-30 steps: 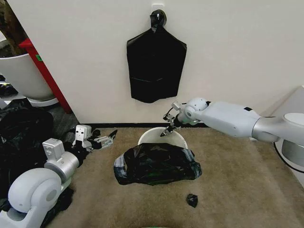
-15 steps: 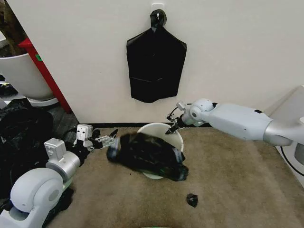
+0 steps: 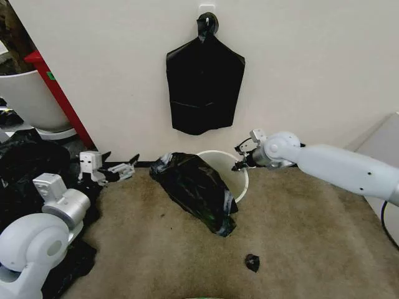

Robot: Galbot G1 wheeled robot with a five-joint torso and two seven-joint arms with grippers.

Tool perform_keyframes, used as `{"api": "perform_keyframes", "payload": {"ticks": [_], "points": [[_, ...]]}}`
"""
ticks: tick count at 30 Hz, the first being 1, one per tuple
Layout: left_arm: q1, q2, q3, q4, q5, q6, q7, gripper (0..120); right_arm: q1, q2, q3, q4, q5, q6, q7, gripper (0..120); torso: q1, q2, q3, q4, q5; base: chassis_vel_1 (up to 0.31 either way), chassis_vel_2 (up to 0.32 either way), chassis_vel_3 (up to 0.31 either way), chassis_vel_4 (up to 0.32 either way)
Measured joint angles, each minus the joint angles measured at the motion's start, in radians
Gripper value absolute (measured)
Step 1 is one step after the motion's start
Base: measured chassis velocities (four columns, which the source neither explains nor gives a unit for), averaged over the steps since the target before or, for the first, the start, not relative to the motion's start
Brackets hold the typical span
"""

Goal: Place the garbage bag over the trash bin.

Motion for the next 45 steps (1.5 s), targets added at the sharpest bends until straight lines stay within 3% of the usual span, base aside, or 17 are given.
{"api": "perform_keyframes", "payload": {"ticks": [3, 7, 10, 13, 20, 29, 45], "points": [[0.010, 0.016, -0.004, 0.010, -0.015, -0.016, -0.012, 100, -0.124, -0.003, 0.163, 0.082, 0.144, 0.002, 0.252, 0, 0.000, 0.000, 0.000, 0.0002, -0.0001, 0.000, 0.000, 0.000, 0.000], [0.008, 0.021, 0.008, 0.020, -0.026, -0.027, -0.031, 100, -0.198, -0.007, 0.262, 0.139, 0.181, 0.017, 0.363, 0, 0.000, 0.000, 0.000, 0.0001, 0.0006, 0.000, 0.000, 0.000, 0.000], [0.006, 0.022, 0.029, 0.028, -0.030, -0.043, -0.052, 100, -0.259, -0.022, 0.339, 0.208, 0.164, 0.071, 0.453, 0, 0.000, 0.000, 0.000, -0.0002, -0.0004, 0.000, 0.000, 0.000, 0.000], [0.009, 0.023, 0.065, 0.027, -0.028, -0.050, -0.068, 100, -0.339, 0.011, 0.472, 0.248, 0.158, 0.141, 0.598, 0, 0.000, 0.000, 0.000, -0.0002, -0.0003, 0.000, 0.000, 0.000, 0.000], [-0.007, 0.043, 0.133, 0.012, -0.015, -0.050, -0.099, 100, -0.466, 0.021, 0.602, 0.308, 0.132, 0.175, 0.658, 0, 0.000, 0.000, 0.000, -0.0001, 0.0001, 0.000, 0.000, 0.000, 0.000], [-0.027, 0.054, 0.222, 0.001, 0.012, -0.045, -0.102, 100, -0.659, 0.000, 0.695, 0.404, 0.068, 0.184, 0.643, 0, 0.000, 0.000, 0.000, 0.0000, 0.0001, 0.000, 0.000, 0.000, 0.000], [-0.020, 0.031, 0.246, -0.014, 0.031, -0.044, -0.100, 100, -0.736, 0.079, 0.628, 0.421, -0.103, 0.221, 0.617, 0, 0.000, 0.000, 0.000, 0.0001, -0.0001, 0.000, 0.000, 0.000, 0.000]]}}
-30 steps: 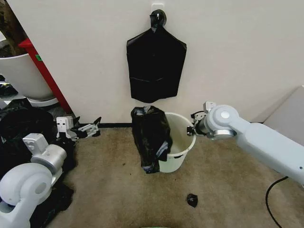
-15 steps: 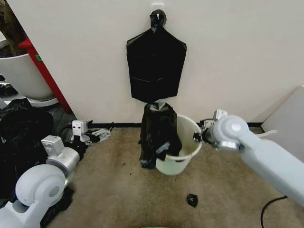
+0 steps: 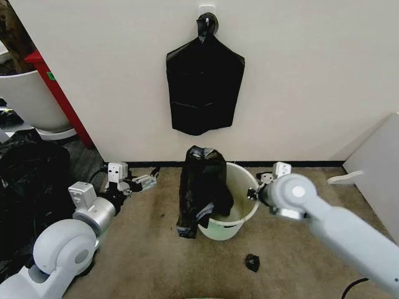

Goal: Place the garbage bag over the trash bin.

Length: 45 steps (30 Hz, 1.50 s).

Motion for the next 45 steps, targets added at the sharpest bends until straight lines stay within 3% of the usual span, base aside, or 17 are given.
{"api": "perform_keyframes", "payload": {"ticks": [19, 23, 29, 31, 37, 38, 41, 45], "points": [[0.017, -0.014, -0.006, -0.031, 0.008, 0.000, 0.007, 100, -0.103, 0.029, -0.003, -0.032, -0.162, 0.001, -0.091, 2, 0.000, 0.000, 0.000, -0.0001, 0.0000, 0.000, 0.000, 0.000, 0.000], [0.012, -0.013, -0.006, -0.031, 0.008, 0.000, 0.011, 100, -0.096, 0.025, -0.003, -0.026, -0.141, -0.001, -0.089, 14, 0.000, 0.000, 0.000, -0.0002, 0.0002, 0.000, 0.000, 0.000, 0.000], [0.013, -0.016, -0.010, -0.032, 0.009, 0.001, 0.019, 100, -0.060, -0.004, 0.007, 0.005, -0.085, 0.004, -0.061, 40, 0.000, 0.000, 0.000, -0.0001, 0.0001, 0.000, 0.000, 0.000, 0.000], [0.013, -0.017, -0.012, -0.032, 0.009, 0.000, 0.020, 100, -0.056, -0.012, 0.011, 0.012, -0.080, 0.005, -0.059, 43, 0.000, 0.000, 0.000, 0.0000, 0.0002, 0.000, 0.000, 0.000, 0.000], [0.016, -0.024, -0.021, -0.031, 0.012, -0.001, 0.023, 100, -0.037, -0.089, 0.084, 0.111, -0.027, 0.006, -0.051, 69, 0.000, 0.000, 0.000, -0.0002, 0.0001, 0.000, 0.000, 0.000, 0.000], [0.016, -0.024, -0.021, -0.031, 0.012, -0.001, 0.023, 100, -0.037, -0.089, 0.084, 0.111, -0.027, 0.006, -0.051, 69, 0.000, 0.000, 0.000, -0.0002, 0.0001, 0.000, 0.000, 0.000, 0.000], [0.017, -0.026, -0.021, -0.021, 0.015, -0.001, 0.027, 100, -0.017, -0.125, 0.102, 0.173, -0.028, 0.027, -0.096, 81, 0.000, 0.000, 0.000, -0.0002, 0.0000, 0.000, 0.000, 0.000, 0.000], [0.023, -0.015, -0.033, 0.003, 0.023, -0.001, 0.050, 100, 0.005, -0.115, 0.122, 0.232, -0.015, 0.088, -0.177, 96, 0.000, 0.000, 0.000, -0.0002, -0.0001, 0.000, 0.000, 0.000, 0.000]]}}
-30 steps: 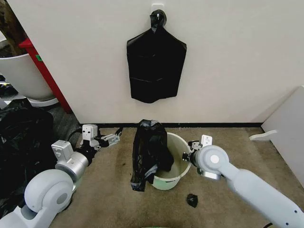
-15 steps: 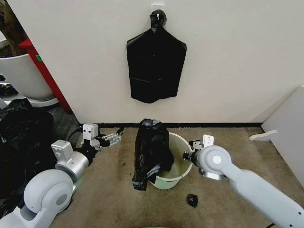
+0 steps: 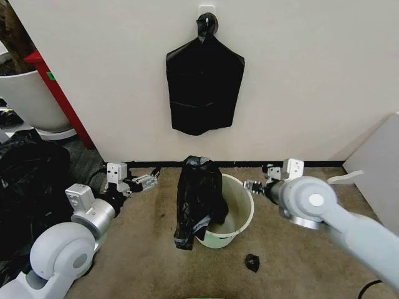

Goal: Place the garbage bag over the trash bin.

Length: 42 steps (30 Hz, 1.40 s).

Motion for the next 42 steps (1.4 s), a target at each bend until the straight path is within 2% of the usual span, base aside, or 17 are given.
{"api": "perform_keyframes", "payload": {"ticks": [5, 11, 23, 27, 30, 34, 35, 41, 42], "points": [[0.009, 0.008, -0.037, 0.020, 0.003, 0.001, 0.026, 100, -0.004, 0.046, 0.001, 0.017, 0.041, 0.016, -0.099, 100, 0.000, 0.000, 0.000, 0.0002, -0.0001, 0.000, 0.000, 0.000, 0.000], [0.028, 0.007, -0.065, 0.010, 0.005, 0.001, 0.030, 100, -0.056, 0.113, -0.034, -0.052, 0.024, -0.048, -0.158, 100, 0.000, 0.000, 0.000, 0.0002, 0.0001, 0.000, 0.000, 0.000, 0.000], [0.041, -0.010, -0.089, -0.002, 0.006, 0.000, 0.034, 100, -0.074, 0.150, -0.075, -0.133, -0.009, -0.082, -0.205, 98, 0.000, 0.000, 0.000, 0.0002, 0.0000, 0.000, 0.000, 0.000, 0.000], [0.042, -0.013, -0.091, -0.006, 0.006, 0.000, 0.036, 100, -0.076, 0.159, -0.087, -0.150, -0.014, -0.080, -0.209, 84, 0.000, 0.000, 0.000, 0.0001, 0.0001, 0.000, 0.000, 0.000, 0.000], [0.042, -0.014, -0.091, -0.007, 0.007, 0.000, 0.036, 100, -0.077, 0.162, -0.087, -0.157, -0.015, -0.075, -0.215, 77, 0.000, 0.000, 0.000, 0.0001, 0.0002, 0.000, 0.000, 0.000, 0.000], [0.042, -0.017, -0.090, -0.006, 0.026, 0.000, 0.042, 100, -0.087, 0.163, -0.084, -0.172, -0.012, -0.064, -0.254, 59, 0.000, 0.000, 0.000, 0.0001, 0.0002, 0.000, 0.000, 0.000, 0.000], [0.042, -0.017, -0.090, -0.006, 0.026, 0.000, 0.042, 100, -0.087, 0.163, -0.084, -0.172, -0.012, -0.064, -0.254, 59, 0.000, 0.000, 0.000, 0.0001, 0.0002, 0.000, 0.000, 0.000, 0.000], [0.041, -0.026, -0.078, -0.001, 0.032, -0.003, 0.045, 100, -0.101, 0.162, -0.085, -0.177, -0.023, -0.047, -0.261, 32, 0.000, 0.000, 0.000, 0.0001, 0.0002, 0.000, 0.000, 0.000, 0.000], [0.041, -0.026, -0.078, -0.001, 0.032, -0.003, 0.045, 100, -0.101, 0.162, -0.085, -0.177, -0.023, -0.047, -0.261, 32, 0.000, 0.000, 0.000, 0.0001, 0.0002, 0.000, 0.000, 0.000, 0.000]]}}
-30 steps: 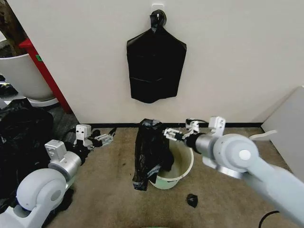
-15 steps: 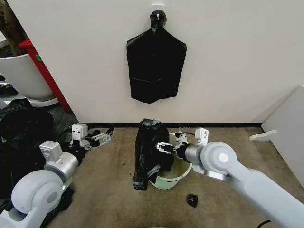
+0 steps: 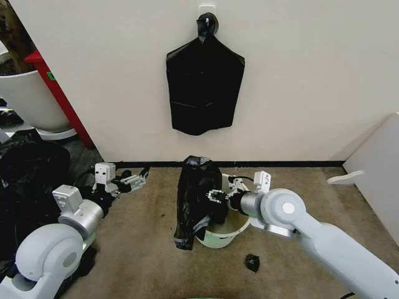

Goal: Place the garbage bag over the trash bin.

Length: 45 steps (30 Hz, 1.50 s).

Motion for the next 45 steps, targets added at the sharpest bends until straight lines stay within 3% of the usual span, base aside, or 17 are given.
{"api": "perform_keyframes", "payload": {"ticks": [9, 16, 21, 29, 39, 45], "points": [[0.000, -0.013, 0.018, -0.003, 0.006, -0.003, 0.002, 100, 0.003, 0.008, -0.002, -0.014, -0.026, 0.014, -0.002, 0, 0.000, 0.000, 0.000, 0.0000, 0.0000, 0.000, 0.000, 0.000, 0.000], [-0.002, -0.026, 0.066, -0.005, 0.034, -0.007, 0.009, 100, -0.004, -0.031, 0.039, 0.027, -0.026, 0.017, 0.048, 0, 0.000, 0.000, 0.000, 0.0000, 0.0001, 0.000, 0.000, 0.000, 0.000], [-0.020, -0.027, 0.151, -0.009, 0.073, -0.002, 0.011, 100, -0.045, -0.068, 0.083, 0.079, -0.018, 0.018, 0.084, 0, 0.000, 0.000, 0.000, 0.0000, 0.0001, 0.000, 0.000, 0.000, 0.000], [-0.049, 0.017, 0.235, -0.017, 0.098, 0.040, 0.026, 100, -0.129, -0.067, 0.108, 0.140, -0.062, 0.046, 0.089, 0, 0.000, 0.000, 0.000, -0.0002, 0.0002, 0.000, 0.000, 0.000, 0.000], [-0.053, 0.046, 0.252, -0.006, 0.102, 0.089, -0.020, 100, 0.013, 0.002, -0.048, 0.156, -0.069, 0.062, 0.091, 0, 0.000, 0.000, 0.000, 0.0003, -0.0002, 0.000, 0.000, 0.000, 0.000], [-0.087, 0.045, 0.271, 0.028, 0.094, 0.105, -0.021, 100, 0.049, 0.015, -0.075, 0.136, -0.069, 0.063, 0.091, 0, 0.000, 0.000, 0.000, 0.0001, -0.0001, 0.000, 0.000, 0.000, 0.000]]}}
